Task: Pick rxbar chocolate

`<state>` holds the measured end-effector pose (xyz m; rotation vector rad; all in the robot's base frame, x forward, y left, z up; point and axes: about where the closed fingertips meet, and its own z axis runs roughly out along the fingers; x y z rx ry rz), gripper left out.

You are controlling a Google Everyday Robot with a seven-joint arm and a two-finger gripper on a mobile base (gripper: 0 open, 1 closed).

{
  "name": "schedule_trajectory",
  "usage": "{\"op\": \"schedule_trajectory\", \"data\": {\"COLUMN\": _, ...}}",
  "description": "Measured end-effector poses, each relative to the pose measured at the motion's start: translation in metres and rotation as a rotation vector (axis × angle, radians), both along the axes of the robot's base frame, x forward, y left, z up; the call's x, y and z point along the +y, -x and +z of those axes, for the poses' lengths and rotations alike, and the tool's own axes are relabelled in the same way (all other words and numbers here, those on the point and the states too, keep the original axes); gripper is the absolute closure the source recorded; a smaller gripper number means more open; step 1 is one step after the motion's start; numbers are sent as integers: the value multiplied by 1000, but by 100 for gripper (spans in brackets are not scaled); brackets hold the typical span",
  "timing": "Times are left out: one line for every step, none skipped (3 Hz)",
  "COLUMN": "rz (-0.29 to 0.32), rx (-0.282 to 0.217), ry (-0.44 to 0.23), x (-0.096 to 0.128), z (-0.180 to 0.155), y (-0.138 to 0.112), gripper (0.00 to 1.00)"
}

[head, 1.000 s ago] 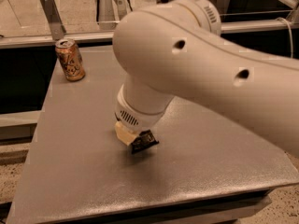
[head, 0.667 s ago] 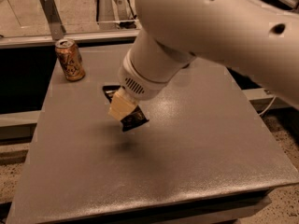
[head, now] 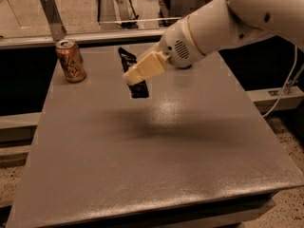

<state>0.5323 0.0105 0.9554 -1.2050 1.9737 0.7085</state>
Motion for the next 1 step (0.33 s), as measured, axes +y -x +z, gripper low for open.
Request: {"op": "schedule_trajectory", "data": {"rz": 38, "rx": 2, "ry": -94, "x": -3, "z": -4, "y": -14, "gripper": 100}}
